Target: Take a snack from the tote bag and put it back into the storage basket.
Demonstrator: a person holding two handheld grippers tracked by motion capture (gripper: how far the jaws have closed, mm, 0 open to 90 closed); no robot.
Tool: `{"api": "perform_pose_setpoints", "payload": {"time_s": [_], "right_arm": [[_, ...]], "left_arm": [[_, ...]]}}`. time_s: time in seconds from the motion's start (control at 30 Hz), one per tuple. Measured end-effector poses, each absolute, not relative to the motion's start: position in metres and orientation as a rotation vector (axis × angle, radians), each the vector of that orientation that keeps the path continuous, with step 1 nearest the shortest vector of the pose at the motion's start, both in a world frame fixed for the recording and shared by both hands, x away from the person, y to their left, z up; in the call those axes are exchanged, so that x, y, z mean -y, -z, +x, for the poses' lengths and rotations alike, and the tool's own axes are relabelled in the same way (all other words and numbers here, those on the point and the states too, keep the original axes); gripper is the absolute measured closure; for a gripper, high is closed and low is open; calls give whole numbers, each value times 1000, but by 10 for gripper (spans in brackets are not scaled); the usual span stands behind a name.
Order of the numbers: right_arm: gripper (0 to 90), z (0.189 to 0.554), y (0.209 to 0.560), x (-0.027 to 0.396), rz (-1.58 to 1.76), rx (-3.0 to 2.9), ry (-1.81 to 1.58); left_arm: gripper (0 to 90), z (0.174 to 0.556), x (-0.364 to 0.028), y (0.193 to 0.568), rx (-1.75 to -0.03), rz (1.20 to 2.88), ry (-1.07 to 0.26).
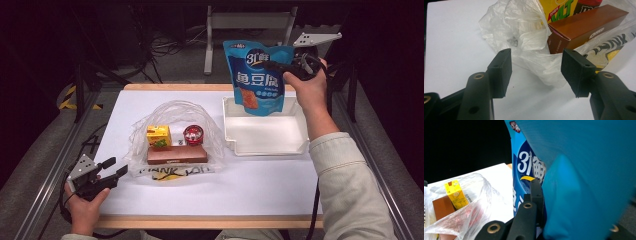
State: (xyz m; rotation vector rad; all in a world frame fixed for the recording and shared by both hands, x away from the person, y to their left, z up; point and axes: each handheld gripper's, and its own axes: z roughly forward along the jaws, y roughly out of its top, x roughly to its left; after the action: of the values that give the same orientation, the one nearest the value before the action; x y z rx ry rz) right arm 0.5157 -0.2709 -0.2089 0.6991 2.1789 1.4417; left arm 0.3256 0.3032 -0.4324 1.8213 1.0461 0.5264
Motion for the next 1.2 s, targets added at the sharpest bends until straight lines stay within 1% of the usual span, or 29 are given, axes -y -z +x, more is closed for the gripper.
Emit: {"api": "perform_pose_setpoints", "payload": {"time_s": [0.53,1.2], "right_arm": [[900,527,238,274,757,-2208,-1415],[900,540,264,276,834,-2224,-1368]], "left_arm": [[422,326,-303,432,-1045,1822,-526],[421,326,-304,433,-1045,1826,-524]]}}
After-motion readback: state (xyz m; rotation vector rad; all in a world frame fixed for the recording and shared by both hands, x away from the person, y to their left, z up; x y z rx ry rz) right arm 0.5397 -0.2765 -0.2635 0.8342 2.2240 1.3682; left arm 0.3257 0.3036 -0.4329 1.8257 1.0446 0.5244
